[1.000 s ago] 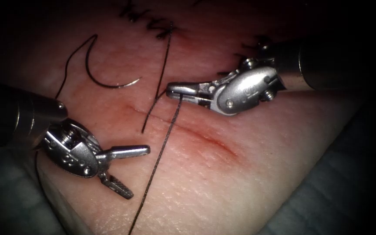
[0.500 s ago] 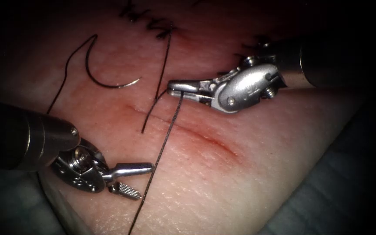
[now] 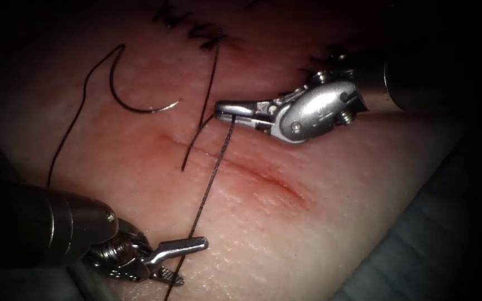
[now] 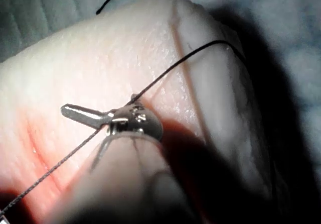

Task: Wound Closure
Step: With the right gripper hand over more suture to the left gripper

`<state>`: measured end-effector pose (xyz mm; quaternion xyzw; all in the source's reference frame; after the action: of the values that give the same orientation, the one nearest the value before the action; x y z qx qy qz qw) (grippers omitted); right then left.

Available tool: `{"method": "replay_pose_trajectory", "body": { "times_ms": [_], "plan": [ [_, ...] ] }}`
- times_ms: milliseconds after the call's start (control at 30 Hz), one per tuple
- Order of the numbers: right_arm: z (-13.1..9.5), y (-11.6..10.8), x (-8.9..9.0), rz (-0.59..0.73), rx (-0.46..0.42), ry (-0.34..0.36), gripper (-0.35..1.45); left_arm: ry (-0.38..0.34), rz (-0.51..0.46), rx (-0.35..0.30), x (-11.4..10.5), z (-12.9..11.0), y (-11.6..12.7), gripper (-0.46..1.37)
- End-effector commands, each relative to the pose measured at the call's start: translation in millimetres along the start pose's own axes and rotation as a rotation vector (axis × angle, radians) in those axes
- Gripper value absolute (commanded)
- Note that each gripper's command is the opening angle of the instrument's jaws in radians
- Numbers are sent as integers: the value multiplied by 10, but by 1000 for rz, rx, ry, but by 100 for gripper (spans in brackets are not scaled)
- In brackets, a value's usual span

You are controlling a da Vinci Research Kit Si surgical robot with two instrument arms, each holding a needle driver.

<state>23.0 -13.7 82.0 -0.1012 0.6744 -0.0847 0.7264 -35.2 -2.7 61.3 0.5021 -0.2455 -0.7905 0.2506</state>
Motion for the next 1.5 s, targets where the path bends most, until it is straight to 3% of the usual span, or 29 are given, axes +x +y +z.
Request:
{"method": "replay_pose_trajectory", "body": {
  "times_ms": [33, 567, 933, 1033, 1100, 1133, 1233, 1500],
  "plan": [
    [0, 0, 0, 0, 0, 0, -35, 5, 0, -5, 1, 1, 0, 100],
    [0, 0, 0, 5, 0, 0, -35, -1, 41, -81, 5, 0, 26, 95],
    [1, 0, 0, 5, -1, -1, -35, 5, 35, -88, 8, -5, 31, 89],
    [2, -1, 0, 4, -1, -1, -35, 6, 35, -88, 8, -5, 31, 66],
    [2, -1, 0, 4, -2, -1, -35, 3, 30, -106, 7, -6, 31, -10],
    [2, -2, 0, 4, -2, -1, -35, 3, 30, -124, 7, -6, 30, -35],
    [2, -2, 0, 4, -2, -1, -35, 14, 30, -188, 5, -6, 29, -35],
    [2, -6, 1, 17, -4, 2, -35, 16, -53, -168, 0, -15, 21, -35]
  ]
}}
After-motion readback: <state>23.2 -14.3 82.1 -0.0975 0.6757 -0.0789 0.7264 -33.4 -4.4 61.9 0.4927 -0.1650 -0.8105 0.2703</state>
